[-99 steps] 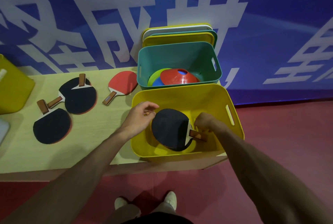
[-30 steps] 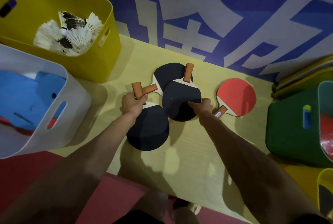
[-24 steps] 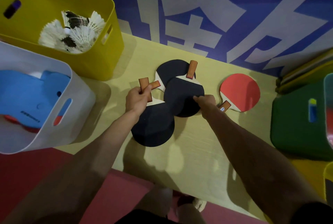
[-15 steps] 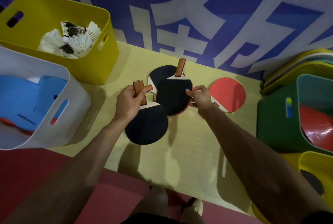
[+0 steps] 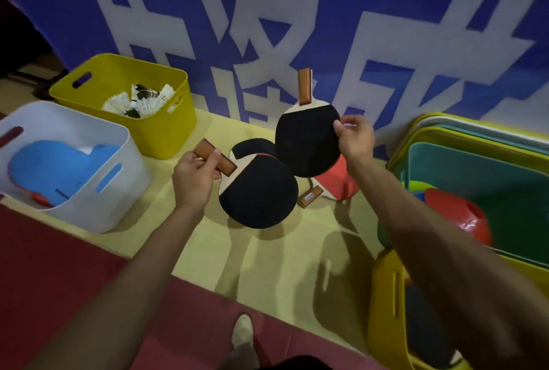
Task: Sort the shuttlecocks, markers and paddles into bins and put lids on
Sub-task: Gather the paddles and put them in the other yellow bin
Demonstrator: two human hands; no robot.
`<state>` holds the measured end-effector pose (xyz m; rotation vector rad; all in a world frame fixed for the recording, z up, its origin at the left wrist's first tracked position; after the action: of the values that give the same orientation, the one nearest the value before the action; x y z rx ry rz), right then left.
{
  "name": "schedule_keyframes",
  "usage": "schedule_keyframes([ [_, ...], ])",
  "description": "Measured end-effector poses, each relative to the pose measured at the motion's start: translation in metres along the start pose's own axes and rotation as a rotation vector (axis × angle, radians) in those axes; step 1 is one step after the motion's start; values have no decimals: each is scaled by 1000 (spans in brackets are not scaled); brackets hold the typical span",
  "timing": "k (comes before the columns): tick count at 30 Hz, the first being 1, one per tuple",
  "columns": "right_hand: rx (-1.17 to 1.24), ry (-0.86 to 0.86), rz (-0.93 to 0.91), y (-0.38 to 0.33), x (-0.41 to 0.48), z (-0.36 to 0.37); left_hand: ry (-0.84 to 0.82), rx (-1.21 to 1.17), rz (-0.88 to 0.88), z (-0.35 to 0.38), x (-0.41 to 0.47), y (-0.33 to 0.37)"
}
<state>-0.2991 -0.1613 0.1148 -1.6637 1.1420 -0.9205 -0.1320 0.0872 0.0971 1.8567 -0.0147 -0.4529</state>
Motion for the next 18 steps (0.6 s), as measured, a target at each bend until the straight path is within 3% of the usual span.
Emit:
schedule_keyframes([
  [7,84,234,40,5,-6,-129,-54,-227,-130,39,-93,6],
  [18,307,383,247,71,-29,-274,-426,-120,-208,133,-228,-8],
])
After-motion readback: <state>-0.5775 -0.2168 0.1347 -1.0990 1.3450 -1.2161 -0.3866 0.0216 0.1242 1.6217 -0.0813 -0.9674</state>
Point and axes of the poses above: each hand's wrist, its own x-axis towards the middle knuckle, its own z-axis out of the palm, y = z × x, the point moved 3 cm from there along x, towards the middle knuckle, and after that the axes turned 12 degrees about -z, right-handed, at the moved point
